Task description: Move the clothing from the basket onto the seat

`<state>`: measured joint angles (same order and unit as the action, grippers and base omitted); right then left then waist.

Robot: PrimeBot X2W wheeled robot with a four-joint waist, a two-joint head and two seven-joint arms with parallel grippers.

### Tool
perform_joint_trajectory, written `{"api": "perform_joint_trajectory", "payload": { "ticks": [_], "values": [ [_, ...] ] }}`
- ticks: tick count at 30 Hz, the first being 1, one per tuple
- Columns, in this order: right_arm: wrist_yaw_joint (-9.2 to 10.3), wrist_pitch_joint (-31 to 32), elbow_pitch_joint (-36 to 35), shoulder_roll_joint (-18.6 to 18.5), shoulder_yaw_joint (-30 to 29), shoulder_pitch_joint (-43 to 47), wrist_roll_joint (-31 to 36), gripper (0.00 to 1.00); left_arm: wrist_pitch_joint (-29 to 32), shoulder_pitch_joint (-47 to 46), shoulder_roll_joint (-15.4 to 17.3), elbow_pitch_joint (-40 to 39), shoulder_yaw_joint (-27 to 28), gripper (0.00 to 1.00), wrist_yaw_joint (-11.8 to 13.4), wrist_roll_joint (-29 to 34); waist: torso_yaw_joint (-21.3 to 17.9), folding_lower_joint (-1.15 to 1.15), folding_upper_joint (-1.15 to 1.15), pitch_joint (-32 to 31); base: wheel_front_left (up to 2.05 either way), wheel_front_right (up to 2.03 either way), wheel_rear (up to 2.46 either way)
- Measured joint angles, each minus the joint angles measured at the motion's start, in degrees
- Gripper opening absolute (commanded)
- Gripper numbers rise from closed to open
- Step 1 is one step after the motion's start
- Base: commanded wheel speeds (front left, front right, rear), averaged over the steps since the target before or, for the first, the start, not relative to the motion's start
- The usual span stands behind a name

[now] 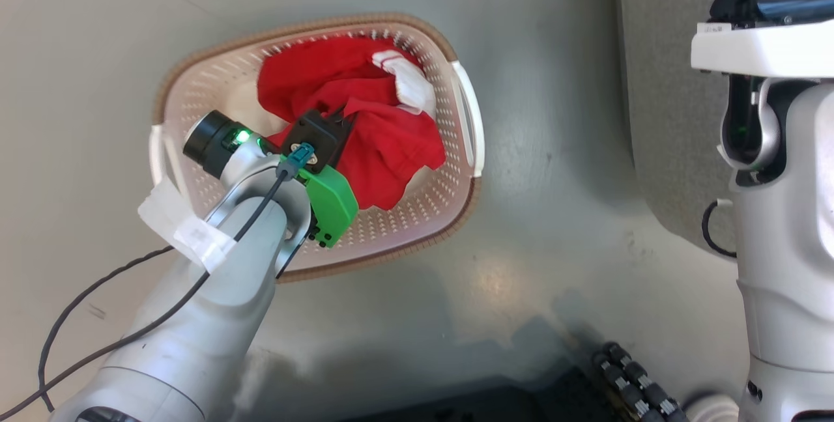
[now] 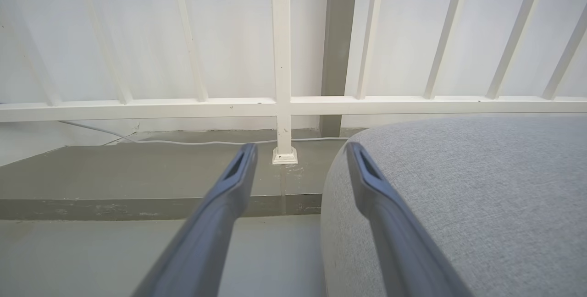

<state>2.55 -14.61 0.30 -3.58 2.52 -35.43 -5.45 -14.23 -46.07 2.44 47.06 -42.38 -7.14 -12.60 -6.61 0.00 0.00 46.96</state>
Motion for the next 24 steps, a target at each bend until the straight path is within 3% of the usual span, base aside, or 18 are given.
{"api": "perform_joint_trajectory", "payload": {
  "ticks": [24],
  "values": [
    [-3.66, 0.00, 7.86, -0.57, 0.48, 7.55, 0.41, 1.00, -0.20, -0.90, -0.03, -8.87, 5.17, 0.00, 1.13, -1.35, 5.96, 0.00, 0.00, -17.97, 0.00, 0.00, 0.00]
  ]
}}
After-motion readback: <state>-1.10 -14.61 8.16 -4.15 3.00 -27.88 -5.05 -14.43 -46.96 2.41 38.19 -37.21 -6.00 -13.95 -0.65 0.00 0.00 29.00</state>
